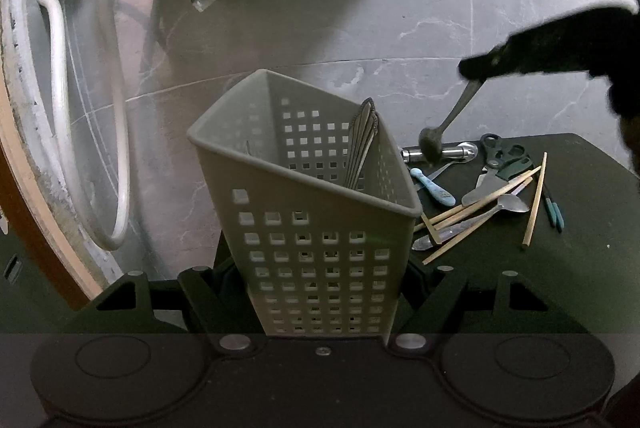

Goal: Organize utensils
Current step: 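Lower the spoon into the basket and open the right tool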

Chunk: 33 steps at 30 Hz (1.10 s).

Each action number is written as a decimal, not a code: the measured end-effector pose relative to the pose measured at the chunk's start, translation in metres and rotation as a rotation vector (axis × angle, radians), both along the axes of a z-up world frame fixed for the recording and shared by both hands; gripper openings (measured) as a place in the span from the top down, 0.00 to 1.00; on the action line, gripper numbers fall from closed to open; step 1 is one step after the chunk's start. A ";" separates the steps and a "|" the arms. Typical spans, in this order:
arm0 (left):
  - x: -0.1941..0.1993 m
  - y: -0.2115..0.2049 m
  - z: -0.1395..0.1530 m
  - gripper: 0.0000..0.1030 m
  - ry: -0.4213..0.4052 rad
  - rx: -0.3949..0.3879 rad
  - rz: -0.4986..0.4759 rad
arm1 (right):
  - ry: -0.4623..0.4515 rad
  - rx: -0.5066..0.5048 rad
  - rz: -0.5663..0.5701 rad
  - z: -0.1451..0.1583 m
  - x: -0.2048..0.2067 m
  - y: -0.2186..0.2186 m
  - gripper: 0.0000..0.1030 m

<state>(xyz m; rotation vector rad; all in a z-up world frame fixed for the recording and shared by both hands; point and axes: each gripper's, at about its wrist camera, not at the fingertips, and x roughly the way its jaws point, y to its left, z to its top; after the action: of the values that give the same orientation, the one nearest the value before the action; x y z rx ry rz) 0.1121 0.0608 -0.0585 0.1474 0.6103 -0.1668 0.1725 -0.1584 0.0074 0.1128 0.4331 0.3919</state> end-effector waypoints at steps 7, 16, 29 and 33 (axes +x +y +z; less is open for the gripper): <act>0.002 0.000 -0.001 0.25 0.000 -0.001 -0.016 | -0.145 0.090 0.043 0.058 -0.029 -0.008 0.98; 0.003 0.000 -0.002 0.25 -0.002 -0.005 -0.025 | -0.152 0.121 0.307 0.072 -0.041 0.022 0.98; 0.003 0.000 -0.001 0.25 -0.002 -0.006 -0.024 | -0.027 0.055 0.410 0.043 -0.039 0.055 0.98; 0.003 0.000 -0.001 0.25 -0.001 -0.006 -0.024 | -0.014 0.038 0.415 0.040 -0.039 0.057 0.94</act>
<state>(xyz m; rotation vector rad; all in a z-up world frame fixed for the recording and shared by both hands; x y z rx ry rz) 0.1151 0.0609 -0.0600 0.1494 0.6067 -0.1916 0.1335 -0.1013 0.0477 0.0564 0.4353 0.8083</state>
